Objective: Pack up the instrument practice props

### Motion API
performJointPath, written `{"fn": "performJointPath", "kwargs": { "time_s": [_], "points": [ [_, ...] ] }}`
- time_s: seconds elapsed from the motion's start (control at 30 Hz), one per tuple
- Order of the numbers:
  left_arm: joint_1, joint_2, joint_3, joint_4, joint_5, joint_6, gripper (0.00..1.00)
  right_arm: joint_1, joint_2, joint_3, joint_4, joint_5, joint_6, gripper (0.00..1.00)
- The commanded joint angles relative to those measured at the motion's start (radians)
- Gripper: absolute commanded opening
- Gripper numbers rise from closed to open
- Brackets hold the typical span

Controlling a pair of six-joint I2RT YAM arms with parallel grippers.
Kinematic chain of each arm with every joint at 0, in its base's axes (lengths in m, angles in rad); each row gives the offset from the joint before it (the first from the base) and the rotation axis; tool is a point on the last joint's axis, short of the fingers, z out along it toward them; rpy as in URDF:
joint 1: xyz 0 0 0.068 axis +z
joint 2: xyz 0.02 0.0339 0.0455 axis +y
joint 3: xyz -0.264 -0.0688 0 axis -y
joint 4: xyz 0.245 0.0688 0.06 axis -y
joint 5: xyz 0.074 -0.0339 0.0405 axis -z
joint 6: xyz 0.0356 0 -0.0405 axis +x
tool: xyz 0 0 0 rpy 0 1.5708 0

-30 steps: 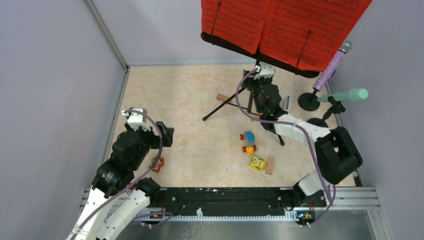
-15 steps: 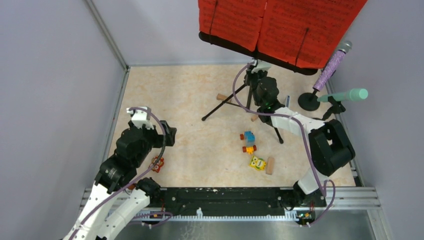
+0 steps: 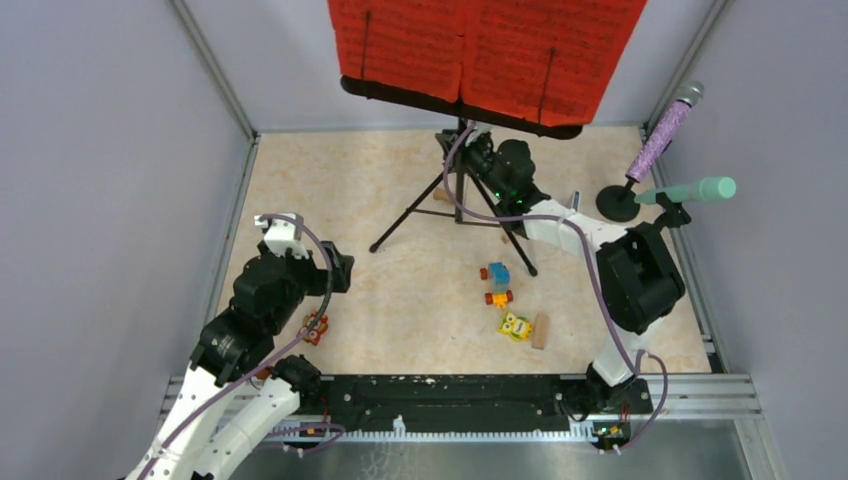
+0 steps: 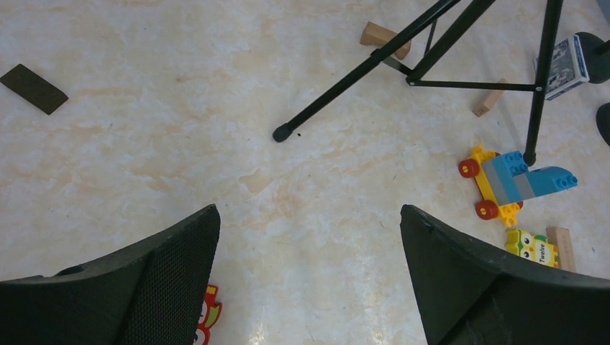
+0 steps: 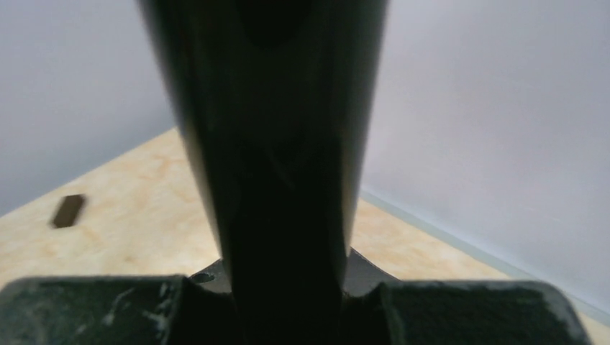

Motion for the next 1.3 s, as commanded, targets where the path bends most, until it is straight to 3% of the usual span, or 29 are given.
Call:
{"fn": "performJointPath", "kwargs": {
  "time_s": [0.0,0.33,0.7,1.1,1.27],
  "points": [
    [-0.001,-0.005,-0.004,0.051,0.007,0.006,0.99,0.079,0.088,0.098,0.005,-0.267,0.115,0.00],
    [-0.001,-0.008,-0.008,0.054,0.011,0.007,0.99,0.153,0.188,0.232,-0.098,-0.555,0.128,0.00],
    [0.000,-0.031,-0.011,0.061,0.019,0.011,0.99,0.124,0.083,0.145,-0.160,-0.459,0.067,0.00],
    [-0.001,-0.032,-0.012,0.065,0.027,0.017,0.99,0.032,0.034,0.191,-0.345,-0.713,0.037,0.00],
    [0.000,-0.031,-0.014,0.065,0.028,0.018,0.99,-0.010,0.018,0.170,-0.379,-0.687,0.018,0.01]
  ]
}}
